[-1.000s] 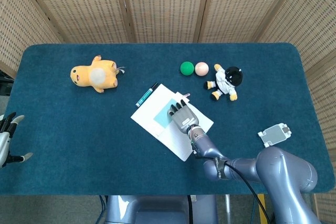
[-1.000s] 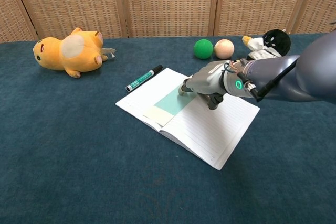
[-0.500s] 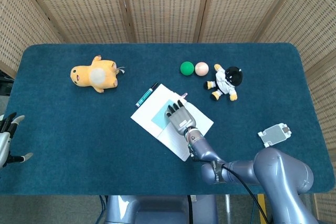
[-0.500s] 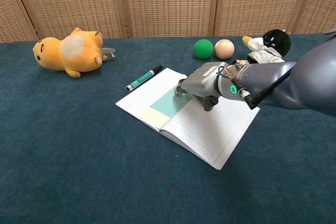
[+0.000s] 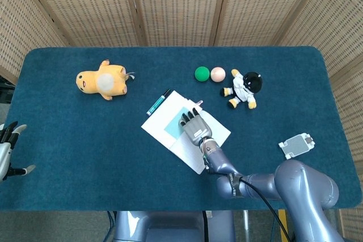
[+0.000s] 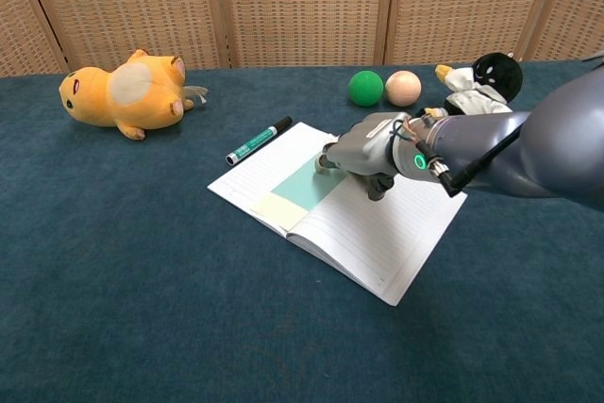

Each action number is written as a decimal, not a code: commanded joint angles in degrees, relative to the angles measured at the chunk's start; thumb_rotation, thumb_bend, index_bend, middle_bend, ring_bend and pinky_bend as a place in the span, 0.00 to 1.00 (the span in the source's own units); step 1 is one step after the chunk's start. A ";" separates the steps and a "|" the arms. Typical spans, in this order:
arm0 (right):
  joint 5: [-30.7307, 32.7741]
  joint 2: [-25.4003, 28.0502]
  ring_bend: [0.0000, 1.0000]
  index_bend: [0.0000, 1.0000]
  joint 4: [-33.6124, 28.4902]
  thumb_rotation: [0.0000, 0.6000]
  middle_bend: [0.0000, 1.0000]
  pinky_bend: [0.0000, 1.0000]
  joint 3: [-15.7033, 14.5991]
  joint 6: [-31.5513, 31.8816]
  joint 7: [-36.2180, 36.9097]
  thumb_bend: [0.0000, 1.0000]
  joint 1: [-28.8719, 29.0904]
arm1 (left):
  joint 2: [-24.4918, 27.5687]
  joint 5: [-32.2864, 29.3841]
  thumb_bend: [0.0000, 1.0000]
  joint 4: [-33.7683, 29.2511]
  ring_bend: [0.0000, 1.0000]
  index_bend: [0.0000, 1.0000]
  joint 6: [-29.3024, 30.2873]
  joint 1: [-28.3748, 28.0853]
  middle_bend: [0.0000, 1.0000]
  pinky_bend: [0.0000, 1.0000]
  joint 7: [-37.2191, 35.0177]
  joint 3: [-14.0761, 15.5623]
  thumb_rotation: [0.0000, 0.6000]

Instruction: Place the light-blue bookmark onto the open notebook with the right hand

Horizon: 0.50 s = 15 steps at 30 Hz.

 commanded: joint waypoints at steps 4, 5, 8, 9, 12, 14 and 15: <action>-0.47 -0.22 0.00 0.08 -0.21 1.00 0.04 0.00 0.38 0.40 -0.23 1.00 -0.13 | 0.04 0.20 0.00 -0.06 0.00 0.00 0.23 0.12 0.00 0.00 -0.07 0.08 1.00; -0.52 -0.22 0.00 0.08 -0.22 1.00 0.04 0.00 0.51 0.49 -0.27 1.00 -0.12 | 0.13 0.16 0.00 -0.08 0.00 0.00 0.26 0.16 0.00 0.00 -0.30 0.03 1.00; -0.44 -0.10 0.00 0.08 -0.39 1.00 0.04 0.00 0.94 0.66 -0.29 1.00 -0.12 | 0.32 0.03 0.00 -0.07 0.00 0.00 0.62 0.34 0.00 0.00 -0.75 -0.16 1.00; -0.42 -0.04 0.00 0.08 -0.51 1.00 0.04 0.00 0.99 0.75 -0.37 1.00 -0.14 | 0.35 -0.02 0.00 -0.09 0.00 0.00 0.63 0.37 0.00 0.00 -0.73 -0.15 1.00; -0.48 0.06 0.00 0.08 -0.88 1.00 0.04 0.00 1.09 0.92 -0.54 1.00 -0.18 | 0.41 -0.18 0.00 -0.16 0.00 0.00 0.23 0.23 0.00 0.00 -0.44 -0.03 1.00; -0.99 0.18 0.00 0.08 -1.33 1.00 0.04 0.00 1.39 1.13 -0.36 1.00 -0.26 | 0.46 -0.30 0.00 -0.26 0.00 0.00 -0.19 0.06 0.00 0.00 -0.14 0.08 1.00; -1.35 0.25 0.00 0.08 -1.51 1.00 0.04 0.00 1.56 1.29 -0.25 1.00 -0.29 | 0.46 -0.33 0.00 -0.27 0.00 0.00 -0.24 0.02 0.00 0.00 -0.04 0.09 1.00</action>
